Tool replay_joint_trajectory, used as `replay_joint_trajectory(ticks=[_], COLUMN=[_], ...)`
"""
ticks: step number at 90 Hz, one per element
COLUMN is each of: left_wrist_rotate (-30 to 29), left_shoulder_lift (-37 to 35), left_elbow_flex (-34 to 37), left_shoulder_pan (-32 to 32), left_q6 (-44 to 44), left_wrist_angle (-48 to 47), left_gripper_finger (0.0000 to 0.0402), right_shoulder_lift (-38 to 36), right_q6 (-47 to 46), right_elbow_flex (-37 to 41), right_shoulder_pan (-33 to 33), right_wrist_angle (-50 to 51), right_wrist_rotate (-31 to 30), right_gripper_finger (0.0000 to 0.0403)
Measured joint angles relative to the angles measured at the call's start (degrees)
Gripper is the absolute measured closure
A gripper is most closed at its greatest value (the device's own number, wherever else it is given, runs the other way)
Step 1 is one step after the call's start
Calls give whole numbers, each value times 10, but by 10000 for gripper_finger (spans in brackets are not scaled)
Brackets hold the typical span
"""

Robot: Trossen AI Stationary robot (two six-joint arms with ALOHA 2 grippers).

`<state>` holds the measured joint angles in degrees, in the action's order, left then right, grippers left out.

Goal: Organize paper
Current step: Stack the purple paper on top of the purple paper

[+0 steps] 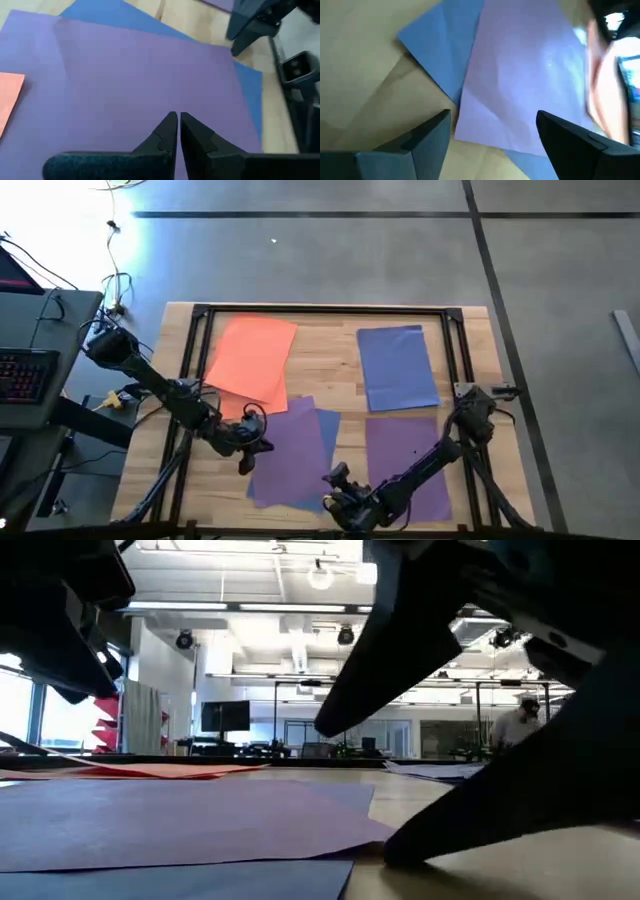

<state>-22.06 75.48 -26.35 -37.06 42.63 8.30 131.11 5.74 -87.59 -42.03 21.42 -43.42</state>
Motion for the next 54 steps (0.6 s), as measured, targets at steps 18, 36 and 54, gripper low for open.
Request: replay_joint_trajectory(ticks=[18,36,54], left_wrist_rotate=[8,16,19], left_shoulder_lift=[72,141,184], left_elbow_flex=[0,0,0], left_shoulder_pan=[1,3,3], left_q6=[-13,-9,1], left_wrist_angle=[68,118,172], left_gripper_finger=[402,402,402], right_shoulder_lift=[1,3,3], right_q6=[-55,-60,-59], right_elbow_flex=[1,2,3], right_shoulder_pan=[3,10,32], right_wrist_angle=[6,4,-7], right_wrist_rotate=[-60,-129,-86], right_gripper_finger=[124,124,124])
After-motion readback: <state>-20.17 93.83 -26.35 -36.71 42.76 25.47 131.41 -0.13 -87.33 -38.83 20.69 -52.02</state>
